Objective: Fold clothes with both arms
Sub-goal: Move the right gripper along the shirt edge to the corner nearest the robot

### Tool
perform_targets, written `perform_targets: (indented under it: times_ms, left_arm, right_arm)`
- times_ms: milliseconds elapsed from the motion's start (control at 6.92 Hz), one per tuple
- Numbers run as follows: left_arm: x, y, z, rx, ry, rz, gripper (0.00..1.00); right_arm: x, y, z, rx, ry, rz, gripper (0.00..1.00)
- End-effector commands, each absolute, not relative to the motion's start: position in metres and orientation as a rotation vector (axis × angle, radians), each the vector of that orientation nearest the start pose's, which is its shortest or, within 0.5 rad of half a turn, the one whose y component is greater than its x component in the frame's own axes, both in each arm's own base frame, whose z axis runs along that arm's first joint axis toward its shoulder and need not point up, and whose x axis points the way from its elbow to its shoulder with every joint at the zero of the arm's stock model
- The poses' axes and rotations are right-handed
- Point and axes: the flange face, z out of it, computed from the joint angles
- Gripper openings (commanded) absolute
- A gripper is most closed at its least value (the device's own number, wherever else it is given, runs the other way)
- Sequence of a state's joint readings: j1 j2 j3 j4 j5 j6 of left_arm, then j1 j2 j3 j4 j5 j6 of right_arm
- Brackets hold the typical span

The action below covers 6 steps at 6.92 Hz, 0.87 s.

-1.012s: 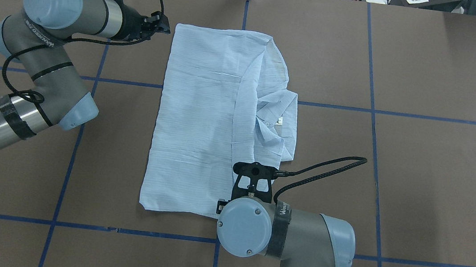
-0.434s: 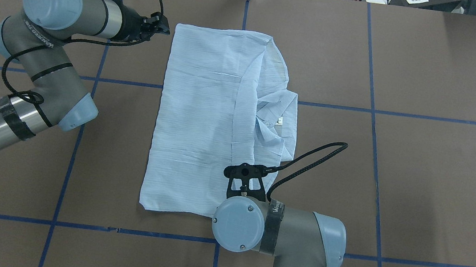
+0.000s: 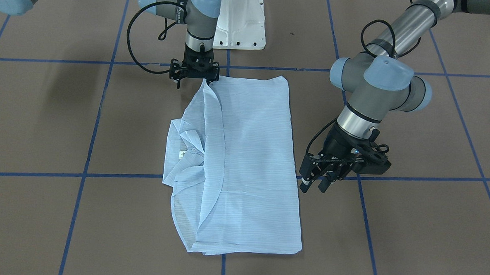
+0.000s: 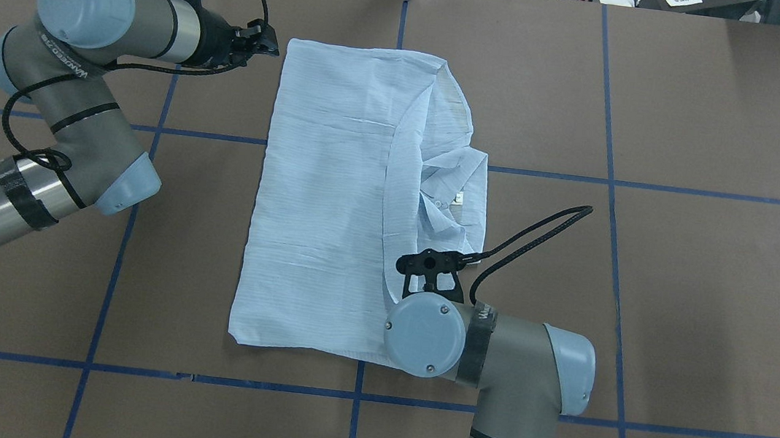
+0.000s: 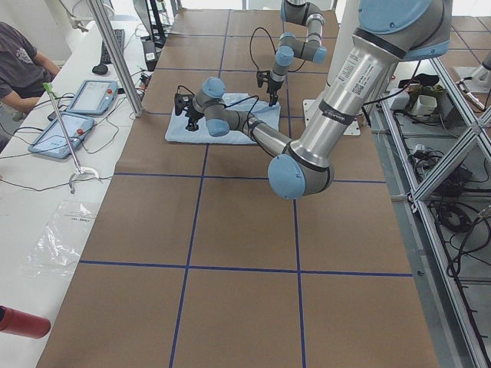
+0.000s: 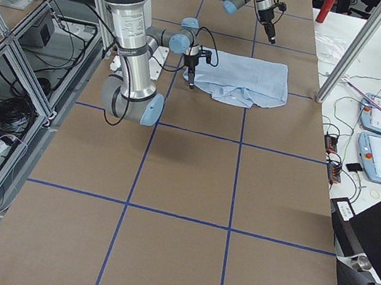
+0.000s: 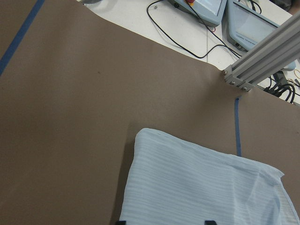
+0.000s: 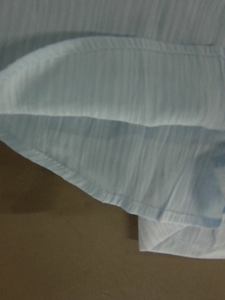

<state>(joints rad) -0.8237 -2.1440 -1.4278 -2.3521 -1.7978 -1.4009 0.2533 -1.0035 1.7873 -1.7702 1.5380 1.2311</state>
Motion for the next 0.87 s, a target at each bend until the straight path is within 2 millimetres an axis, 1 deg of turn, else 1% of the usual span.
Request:
perform_targets:
  times_ms: [0, 145, 289, 434, 578, 723]
  left_arm:
    - [0.403, -0.598, 0.297, 0.404, 1.165, -0.432, 0.64]
    - [0.402, -0.597, 0.294, 0.406, 1.168, -0.431, 0.64]
    - [0.402, -0.597, 0.294, 0.404, 1.165, -0.432, 0.64]
    - [0.400, -0.597, 0.291, 0.407, 1.167, -0.433, 0.64]
    - [0.400, -0.597, 0.291, 0.407, 1.167, -0.433, 0.64]
    - [0.400, -0.597, 0.292, 0.406, 1.166, -0.433, 0.64]
  right_arm:
    - [-0.548, -0.303, 0.302, 0.175, -0.535, -0.075, 1.00]
    - [-0.518, -0.295, 0.318, 0.174, -0.529, -0.077, 1.00]
    - [-0.510, -0.293, 0.322, 0.175, -0.526, -0.073, 1.00]
    - [-0.510, -0.294, 0.318, 0.174, -0.532, -0.052, 1.00]
    - [-0.496, -0.293, 0.313, 0.179, -0.553, -0.019, 1.00]
    - [-0.490, -0.306, 0.306, 0.184, -0.571, 0.021, 1.00]
